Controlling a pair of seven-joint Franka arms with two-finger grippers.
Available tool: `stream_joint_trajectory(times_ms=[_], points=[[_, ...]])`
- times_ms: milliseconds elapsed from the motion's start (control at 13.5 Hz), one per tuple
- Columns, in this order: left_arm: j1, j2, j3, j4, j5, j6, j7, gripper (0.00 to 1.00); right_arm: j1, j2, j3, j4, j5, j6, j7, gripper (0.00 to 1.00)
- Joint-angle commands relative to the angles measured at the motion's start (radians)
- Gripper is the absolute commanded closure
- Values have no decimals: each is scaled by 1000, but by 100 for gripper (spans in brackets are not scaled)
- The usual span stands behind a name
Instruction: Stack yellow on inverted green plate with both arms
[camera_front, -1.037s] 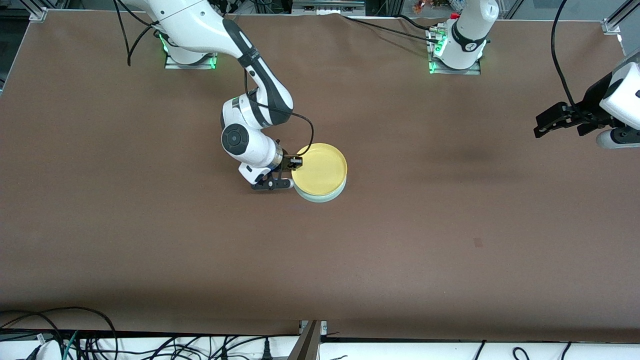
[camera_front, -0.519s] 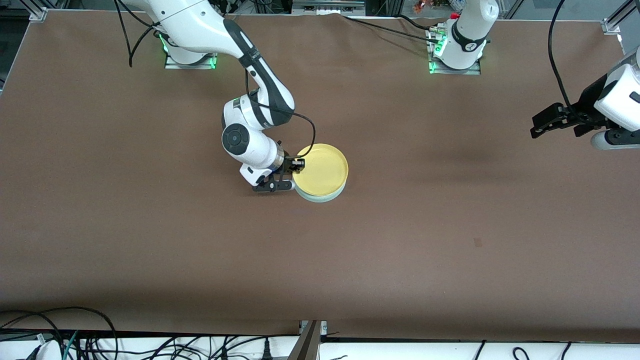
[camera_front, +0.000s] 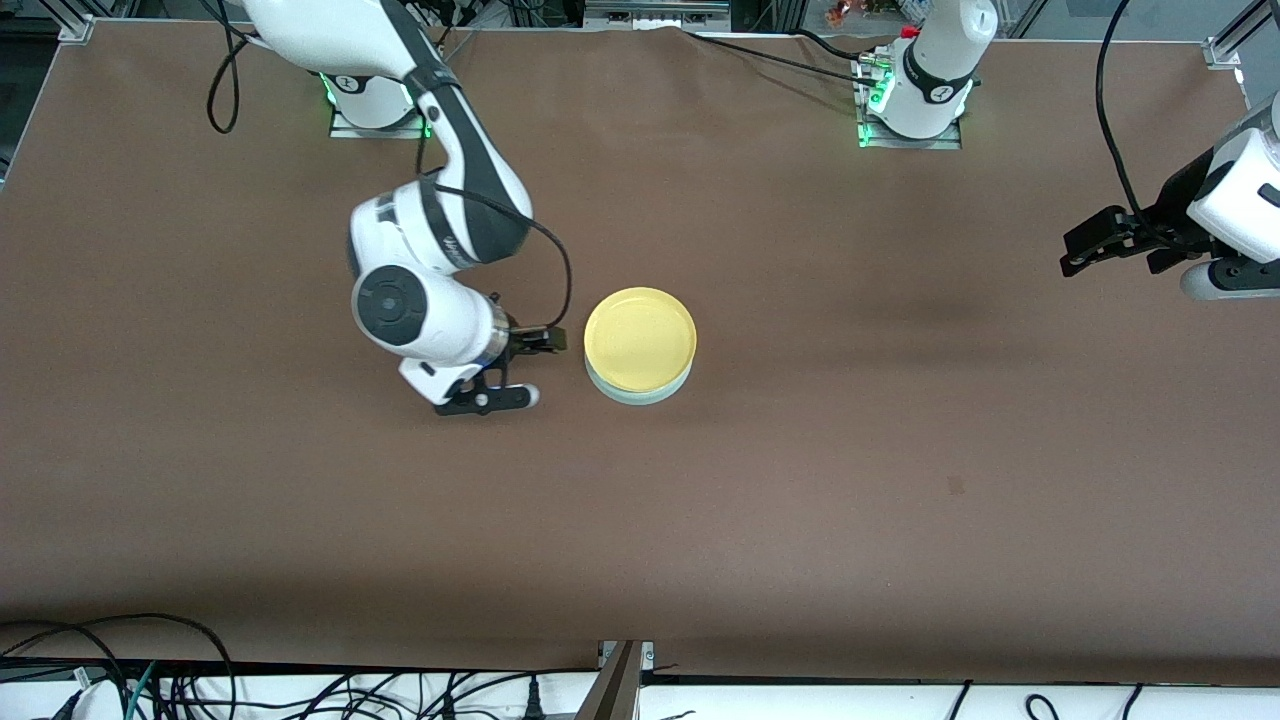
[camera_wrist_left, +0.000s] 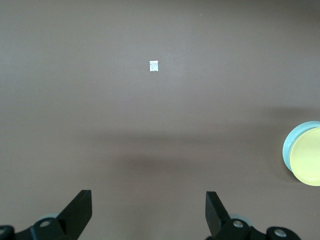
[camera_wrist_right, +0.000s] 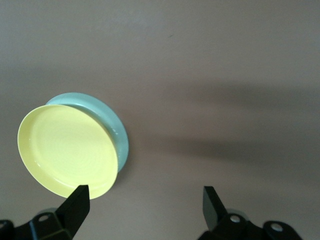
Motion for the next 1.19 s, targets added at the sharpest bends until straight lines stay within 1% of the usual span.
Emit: stream_joint_trajectory(times_ms=[0,148,296,444,519,593,667,741,815,889,963,1037,1111], points=[[-6,14,7,29,-8,-14,18,0,2,-13,-105,83,-32,-156,-69,0],[-6,12,7,27,-8,-14,23,0,2,-56,-205,117,-35,-256,-173,0],[-7,12,5,27,-8,-14,24,0,2,-96,-308,128,-35,-339,-285,0],[-6,14,5,26,-7,-14,24,0,0,-100,-400,128,-30,-395,-411,0],[-6,14,7,26,-8,-14,24,0,-1,-101,-437,128,-27,-414,-454,0],[-6,12,5,24,-8,-14,24,0,-3,-106,-457,133,-26,-425,-465,0],[-6,12,5,26,-8,-14,24,0,-9,-112,-449,137,-27,-426,-458,0],[-6,12,5,23,-8,-16,24,0,-28,-141,-425,136,-36,-429,-447,0],[-6,12,7,23,-8,-14,24,0,-68,-182,-359,133,-76,-431,-429,0],[-6,14,7,23,-7,-14,24,0,-131,-231,-246,125,-167,-434,-397,0],[-1,14,7,21,-7,-14,24,0,-209,-280,-119,102,-246,-439,-346,0],[-1,14,7,21,-7,-14,24,0,-296,-337,-18,61,-268,-436,-309,0],[-1,14,7,21,-7,-14,24,0,-379,-384,67,15,-266,-425,-297,0]])
